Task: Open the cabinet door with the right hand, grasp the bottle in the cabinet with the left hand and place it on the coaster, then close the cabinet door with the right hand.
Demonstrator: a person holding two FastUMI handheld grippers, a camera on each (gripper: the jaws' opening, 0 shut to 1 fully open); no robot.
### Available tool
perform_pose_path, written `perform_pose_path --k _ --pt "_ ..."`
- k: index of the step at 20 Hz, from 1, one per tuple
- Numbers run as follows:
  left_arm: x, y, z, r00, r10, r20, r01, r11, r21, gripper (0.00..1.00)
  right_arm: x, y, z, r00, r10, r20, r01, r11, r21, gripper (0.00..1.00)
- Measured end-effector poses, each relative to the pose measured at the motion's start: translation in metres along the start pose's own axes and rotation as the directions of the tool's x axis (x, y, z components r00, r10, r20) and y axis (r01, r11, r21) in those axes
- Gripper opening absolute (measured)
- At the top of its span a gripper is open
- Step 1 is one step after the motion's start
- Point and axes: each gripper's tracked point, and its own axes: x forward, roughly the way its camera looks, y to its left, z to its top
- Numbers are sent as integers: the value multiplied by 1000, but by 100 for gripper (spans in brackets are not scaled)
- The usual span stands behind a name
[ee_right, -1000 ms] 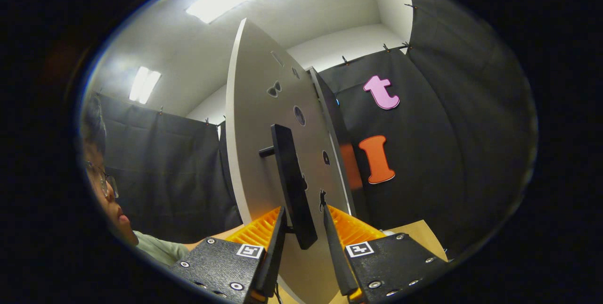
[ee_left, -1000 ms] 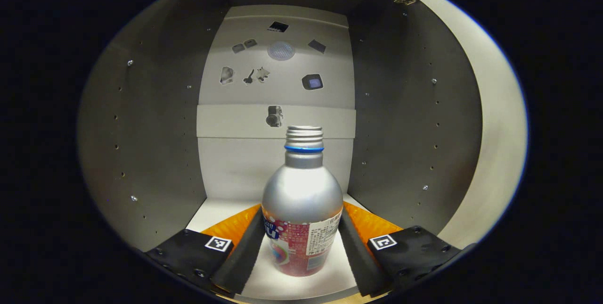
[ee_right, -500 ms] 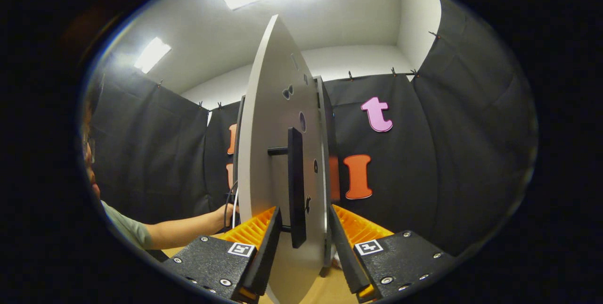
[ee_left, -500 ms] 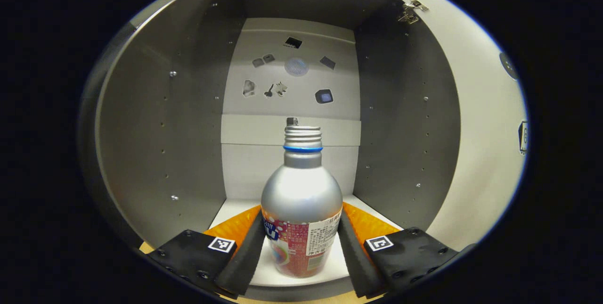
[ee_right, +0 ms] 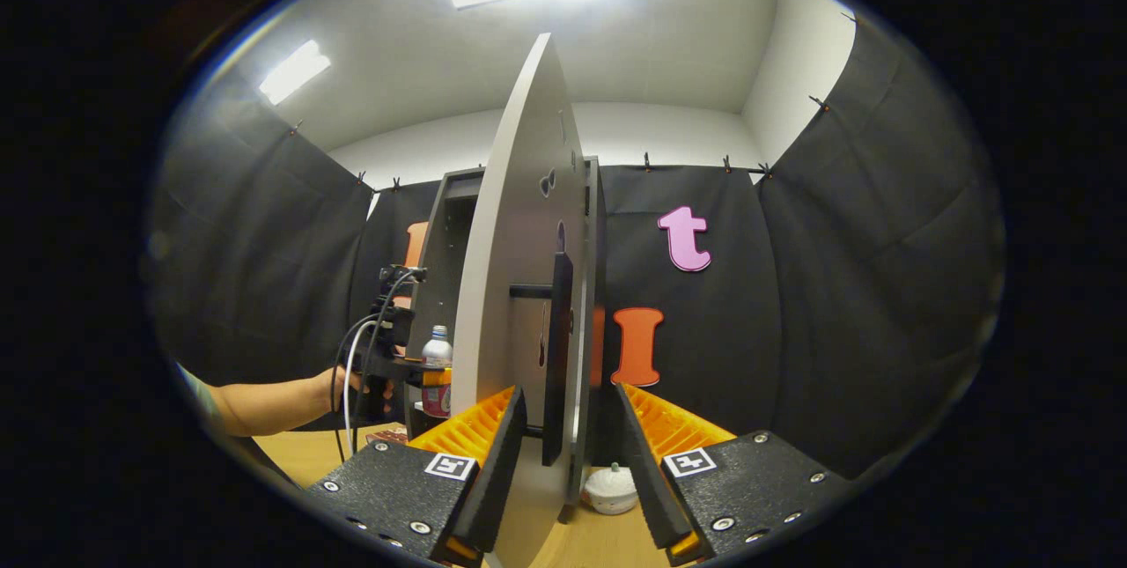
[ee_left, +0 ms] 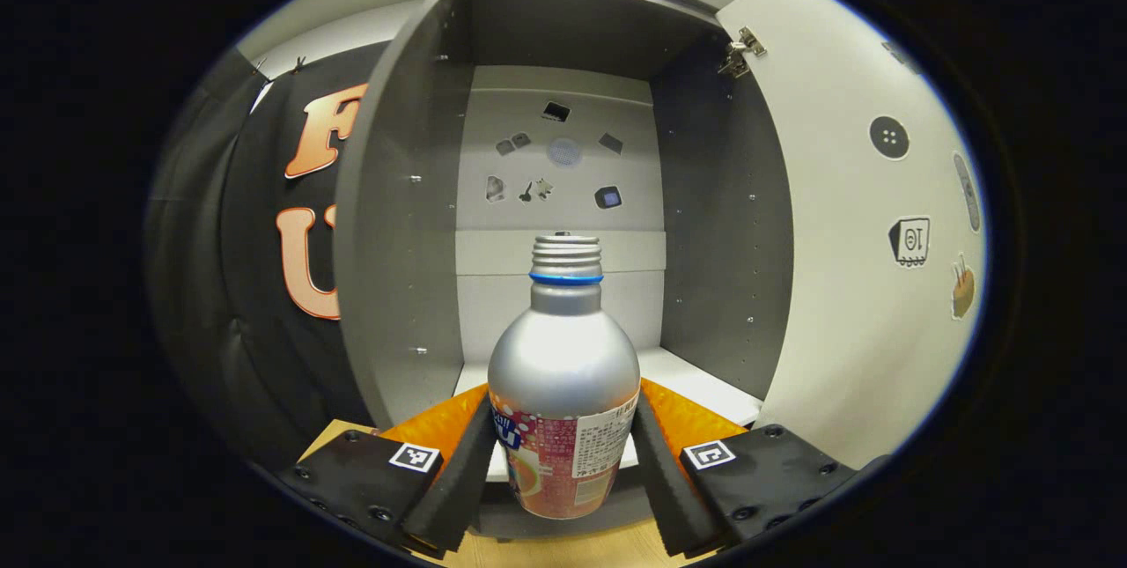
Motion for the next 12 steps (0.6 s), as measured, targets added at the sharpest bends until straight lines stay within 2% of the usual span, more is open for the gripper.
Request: perform_pose_path --k 1,2,3,6,7,8,10,11,12 --pt "-10 3 -1 1000 -6 4 6 1000 -7 87 -1 -1 1 1000 0 6 0 1000 -10 65" --pt "-18 7 -2 1000 -9 10 10 1000 -13 86 -1 -2 1 1000 -1 6 1 1000 -14 62" --pt "-26 11 -3 1000 -9 13 10 1000 -16 87 0 -2 0 1000 -4 6 4 1000 -12 68" --pt "-49 27 -5 1000 -6 27 7 1000 -25 86 -3 -3 0 1000 -8 -2 8 1000 -2 68" --pt "-57 32 -7 1000 -5 31 6 1000 -25 87 -4 -4 0 1000 -8 -6 8 1000 -2 72" --pt "-61 37 -10 1000 -6 28 7 1000 -25 86 -5 -4 0 1000 -8 -6 8 1000 -5 69" --pt "-72 48 -17 1000 -1 26 1 1000 -25 86 -6 -6 1 1000 -15 3 15 1000 0 72" --pt "-79 53 -19 1000 2 27 -1 1000 -27 87 -6 -6 2 1000 -17 7 17 1000 8 69" --pt "-84 59 -22 1000 7 28 -6 1000 -28 87 -8 -5 3 1000 -17 10 17 1000 19 73"
